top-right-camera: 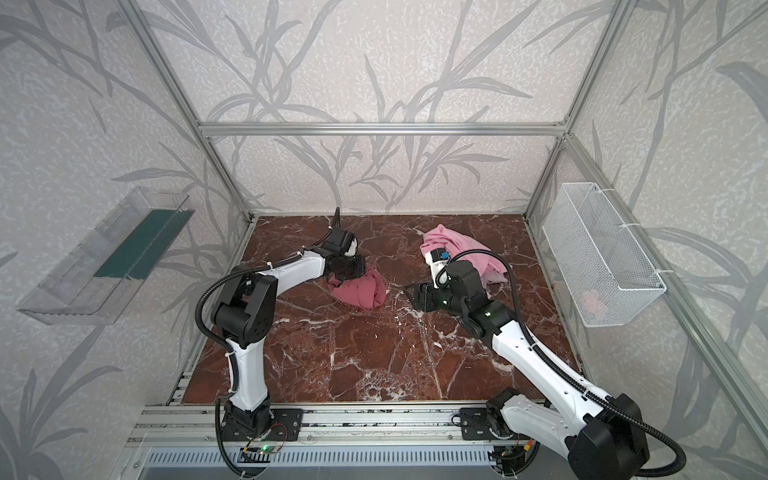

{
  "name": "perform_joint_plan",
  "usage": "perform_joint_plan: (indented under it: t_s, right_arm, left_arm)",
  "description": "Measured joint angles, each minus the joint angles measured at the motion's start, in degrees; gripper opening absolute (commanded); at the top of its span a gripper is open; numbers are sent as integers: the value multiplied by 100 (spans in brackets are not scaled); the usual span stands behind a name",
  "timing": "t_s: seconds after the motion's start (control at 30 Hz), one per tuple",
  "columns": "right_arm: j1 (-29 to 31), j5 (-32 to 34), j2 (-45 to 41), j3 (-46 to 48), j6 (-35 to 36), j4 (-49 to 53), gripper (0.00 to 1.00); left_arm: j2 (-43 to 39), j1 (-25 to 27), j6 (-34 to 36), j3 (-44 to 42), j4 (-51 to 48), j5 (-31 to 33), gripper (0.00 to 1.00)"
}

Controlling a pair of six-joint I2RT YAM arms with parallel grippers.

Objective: Pick out a specific cloth from the pile

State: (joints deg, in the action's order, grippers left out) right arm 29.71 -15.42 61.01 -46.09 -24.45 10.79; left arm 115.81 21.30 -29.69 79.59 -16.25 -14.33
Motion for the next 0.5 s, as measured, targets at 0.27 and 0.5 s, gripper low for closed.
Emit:
perform_joint_plan:
  t_s: [0.27, 0.5]
  right_arm:
    - [0, 0, 0, 0, 0, 48, 70]
    - [0, 0, -37, 0, 0, 109, 70]
  left_arm:
    - [-59, -435, -203, -378, 345, -140, 0]
    - [-402, -671, -201, -785, 398, -22, 8]
